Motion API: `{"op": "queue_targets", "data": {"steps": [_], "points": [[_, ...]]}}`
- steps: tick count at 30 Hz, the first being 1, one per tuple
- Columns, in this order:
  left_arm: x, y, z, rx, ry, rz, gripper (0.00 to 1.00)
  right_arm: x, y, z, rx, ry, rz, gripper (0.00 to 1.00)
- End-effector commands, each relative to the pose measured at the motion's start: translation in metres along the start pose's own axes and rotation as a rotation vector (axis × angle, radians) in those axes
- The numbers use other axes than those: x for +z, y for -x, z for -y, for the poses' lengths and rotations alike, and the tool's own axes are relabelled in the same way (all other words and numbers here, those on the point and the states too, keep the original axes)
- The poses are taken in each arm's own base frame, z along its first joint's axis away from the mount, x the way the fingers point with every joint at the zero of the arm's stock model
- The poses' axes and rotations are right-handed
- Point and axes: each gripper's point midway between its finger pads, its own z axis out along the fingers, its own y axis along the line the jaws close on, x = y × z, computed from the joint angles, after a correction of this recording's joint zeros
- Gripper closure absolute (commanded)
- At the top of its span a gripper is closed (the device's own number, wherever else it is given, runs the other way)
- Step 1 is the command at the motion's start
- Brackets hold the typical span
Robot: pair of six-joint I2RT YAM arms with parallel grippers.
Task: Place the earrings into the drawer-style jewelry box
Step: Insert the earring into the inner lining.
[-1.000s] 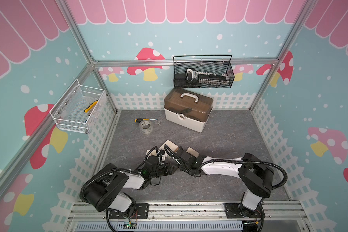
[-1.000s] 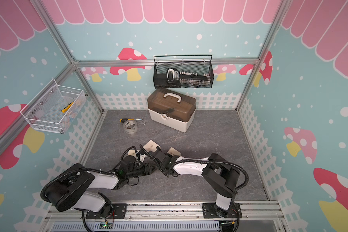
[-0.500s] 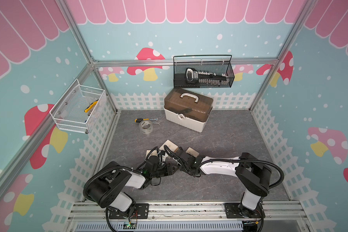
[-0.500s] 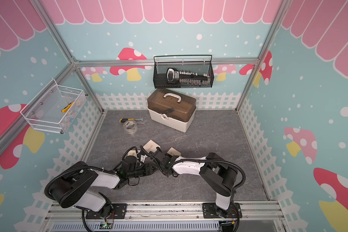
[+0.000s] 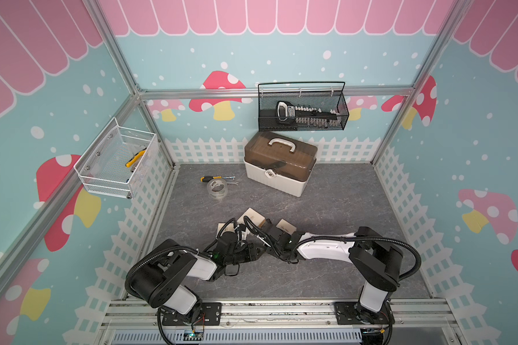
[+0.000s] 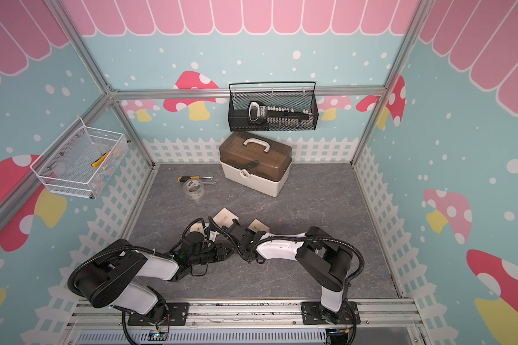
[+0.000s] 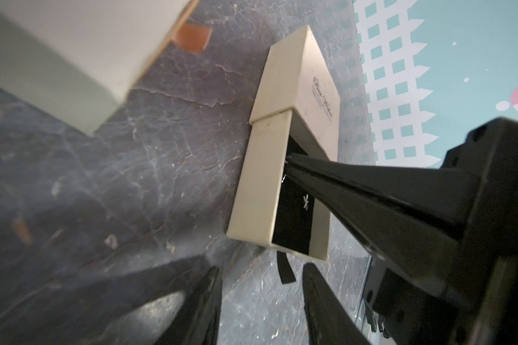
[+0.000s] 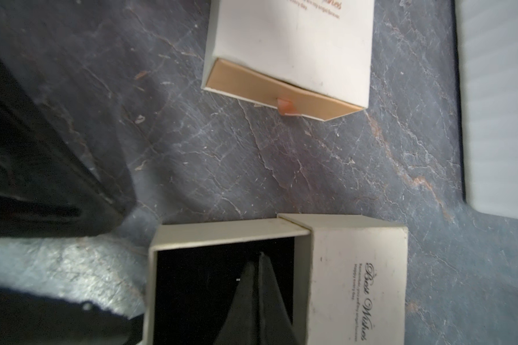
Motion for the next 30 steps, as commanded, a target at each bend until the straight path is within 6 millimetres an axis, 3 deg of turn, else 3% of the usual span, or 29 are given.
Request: {"op": "queue_targets", "data": {"steps": [1,13,21,30], "points": [[0.004,0.006,0.006,0.025,-0.019,0.011,0.57,0.004,-0.003,-0.006,-0.008,0.029,-0.007,1.00],[0.010,0.004,0.000,0.011,0.007,-0.015,0.65,0.001,-0.005,-0.012,-0.023,0.065,0.006,1.00],[0.011,0.005,-0.001,0.010,0.008,-0.015,0.70,-0.009,0.003,0.005,0.002,-0.006,0.045,1.00],[0.010,0.005,-0.001,0.010,0.011,-0.015,0.70,-0.005,-0.002,0.015,0.010,-0.052,0.026,1.00]]}}
